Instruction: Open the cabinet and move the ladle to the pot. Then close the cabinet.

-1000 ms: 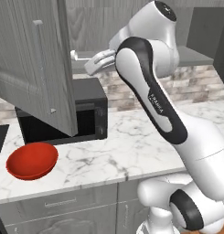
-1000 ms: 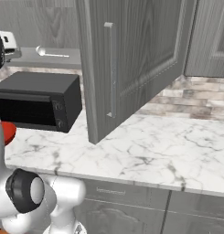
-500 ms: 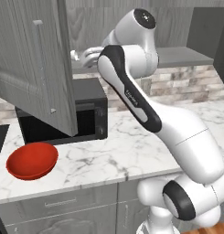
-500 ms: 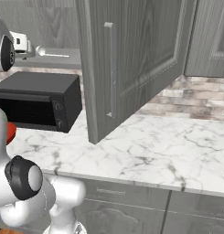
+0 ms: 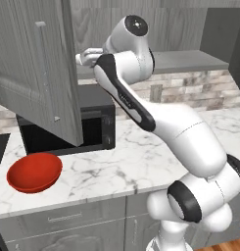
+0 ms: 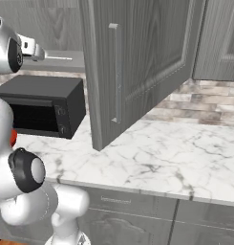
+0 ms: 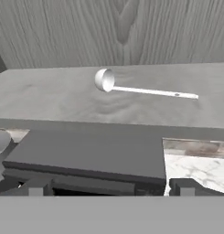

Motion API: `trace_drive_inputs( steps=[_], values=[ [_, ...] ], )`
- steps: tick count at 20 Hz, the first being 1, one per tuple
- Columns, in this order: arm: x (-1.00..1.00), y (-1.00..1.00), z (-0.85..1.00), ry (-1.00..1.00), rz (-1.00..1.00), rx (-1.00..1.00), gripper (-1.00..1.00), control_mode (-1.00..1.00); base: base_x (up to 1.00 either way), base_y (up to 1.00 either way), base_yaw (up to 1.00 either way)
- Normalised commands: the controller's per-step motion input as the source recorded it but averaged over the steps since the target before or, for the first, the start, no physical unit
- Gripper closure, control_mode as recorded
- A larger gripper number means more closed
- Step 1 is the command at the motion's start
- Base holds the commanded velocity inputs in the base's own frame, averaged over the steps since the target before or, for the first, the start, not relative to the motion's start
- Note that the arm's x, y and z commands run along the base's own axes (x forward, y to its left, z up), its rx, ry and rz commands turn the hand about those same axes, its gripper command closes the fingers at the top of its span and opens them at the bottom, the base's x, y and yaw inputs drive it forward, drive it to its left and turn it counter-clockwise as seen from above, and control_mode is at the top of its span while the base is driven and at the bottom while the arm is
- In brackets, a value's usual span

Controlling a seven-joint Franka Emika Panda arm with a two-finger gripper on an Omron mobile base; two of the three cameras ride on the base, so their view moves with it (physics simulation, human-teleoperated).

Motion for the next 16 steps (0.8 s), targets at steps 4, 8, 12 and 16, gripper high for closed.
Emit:
trace_drive_inputs(
  steps=[4, 8, 12, 16],
  values=[
    [0.41, 0.0, 0.0, 0.0, -0.06, 0.06, -1.0, -1.0, 0.0, 0.0, 0.0],
    [0.46, 0.0, -0.01, 0.0, 0.0, 0.05, -1.0, -1.0, 0.0, 0.0, 0.0],
    [0.47, 0.01, -0.05, 0.0, 0.0, 0.02, -1.0, -1.0, 0.0, 0.0, 0.0],
    [0.34, 0.1, -0.06, 0.0, 0.0, 0.0, -1.0, -1.0, 0.0, 0.0, 0.0]
  ],
)
